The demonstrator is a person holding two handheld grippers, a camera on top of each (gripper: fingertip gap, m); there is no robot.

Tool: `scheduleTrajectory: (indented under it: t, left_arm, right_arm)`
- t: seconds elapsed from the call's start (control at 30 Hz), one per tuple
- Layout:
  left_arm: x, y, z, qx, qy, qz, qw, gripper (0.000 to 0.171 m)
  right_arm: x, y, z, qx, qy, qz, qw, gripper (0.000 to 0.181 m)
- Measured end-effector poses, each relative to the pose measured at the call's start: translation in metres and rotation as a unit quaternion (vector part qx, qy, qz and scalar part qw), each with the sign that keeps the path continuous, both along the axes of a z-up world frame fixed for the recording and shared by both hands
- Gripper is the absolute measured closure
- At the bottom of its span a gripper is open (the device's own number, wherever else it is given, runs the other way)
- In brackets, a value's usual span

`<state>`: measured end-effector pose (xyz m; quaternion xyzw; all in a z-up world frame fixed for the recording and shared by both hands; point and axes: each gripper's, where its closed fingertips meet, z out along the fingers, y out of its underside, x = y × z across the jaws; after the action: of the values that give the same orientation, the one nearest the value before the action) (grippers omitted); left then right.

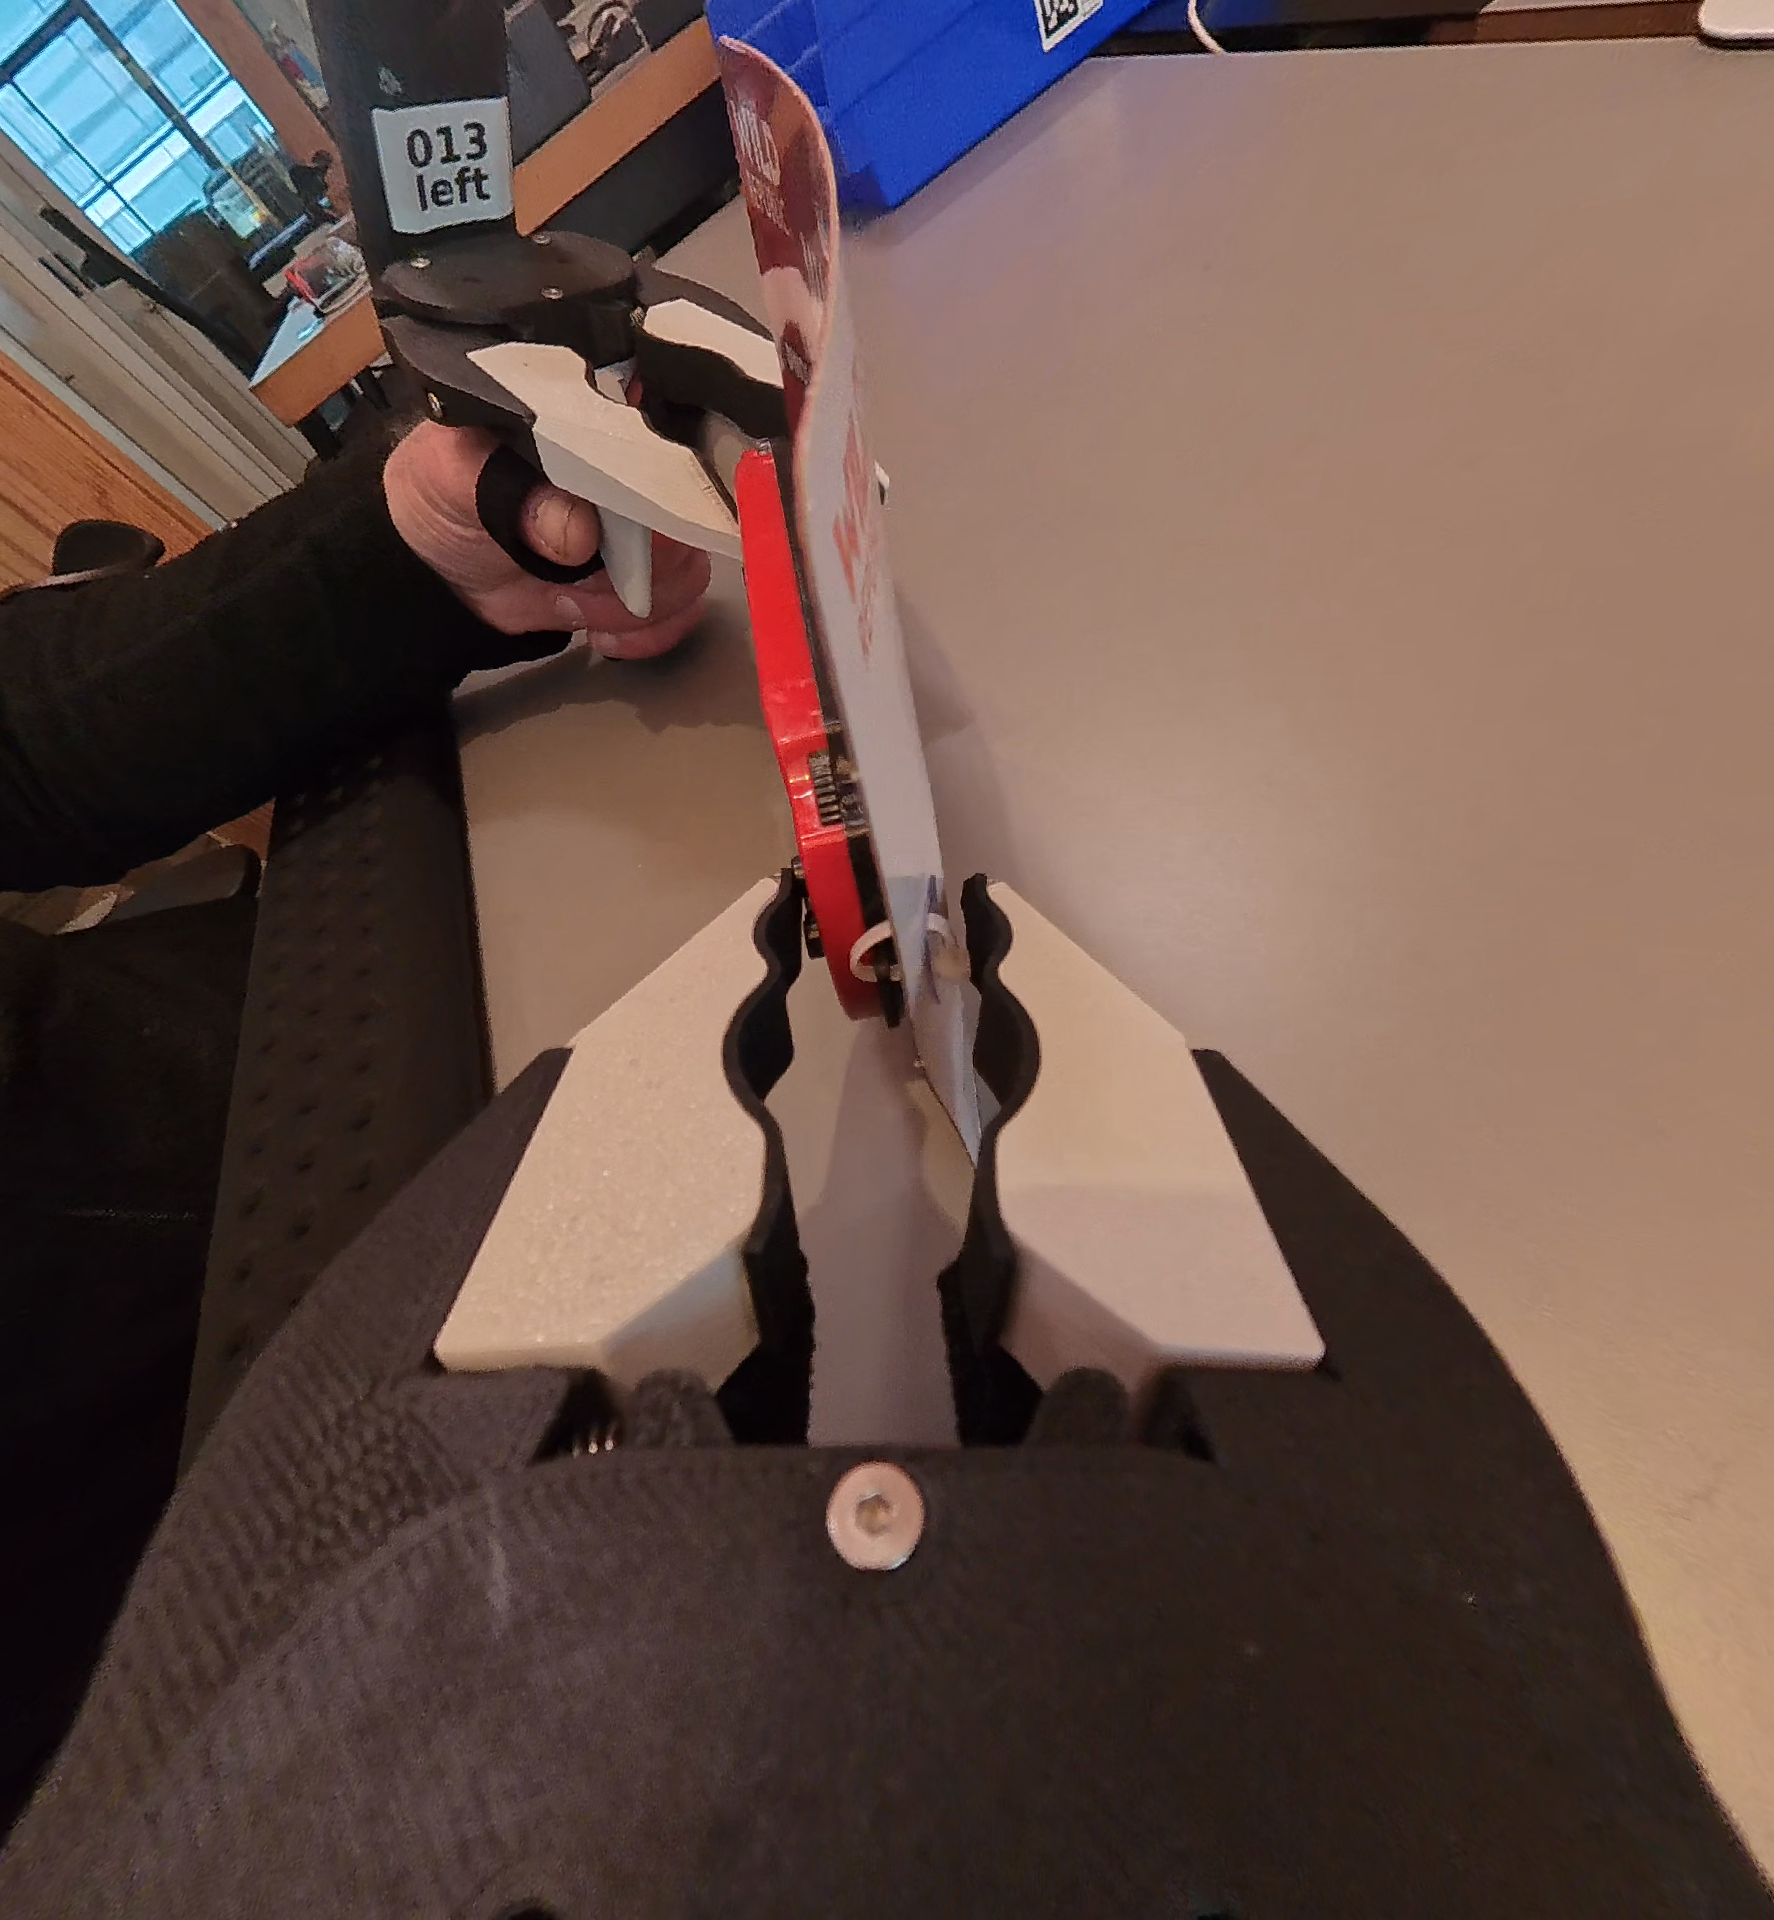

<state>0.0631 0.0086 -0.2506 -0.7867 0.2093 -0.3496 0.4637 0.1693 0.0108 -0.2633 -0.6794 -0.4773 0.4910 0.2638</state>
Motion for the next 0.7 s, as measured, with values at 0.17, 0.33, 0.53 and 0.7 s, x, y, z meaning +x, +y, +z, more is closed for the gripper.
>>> scheduleTrajectory:
  t: [0.17,0.33,0.53,0.7]
  left_arm:
    - [0.0002,0.0001,0.0,0.0,0.001,0.0,1.0,0.13]
    - [-0.0001,0.0002,0.0001,-0.001,-0.001,0.0,1.0,0.13]
    - [0.0002,0.0001,-0.0004,-0.003,-0.001,-0.001,1.0,0.131]
    - [0.0005,0.0009,-0.0007,-0.004,-0.002,-0.001,1.0,0.13]
  right_arm:
    - [0.0001,0.0001,-0.0001,-0.003,0.0,0.0,1.0,0.152]
    - [-0.0004,0.0027,-0.0001,0.0,0.002,-0.011,1.0,0.145]
    - [0.0,0.0021,-0.0008,0.001,0.001,-0.008,1.0,0.145]
    - [0.0003,0.0025,-0.0009,0.0,0.001,-0.008,1.0,0.145]
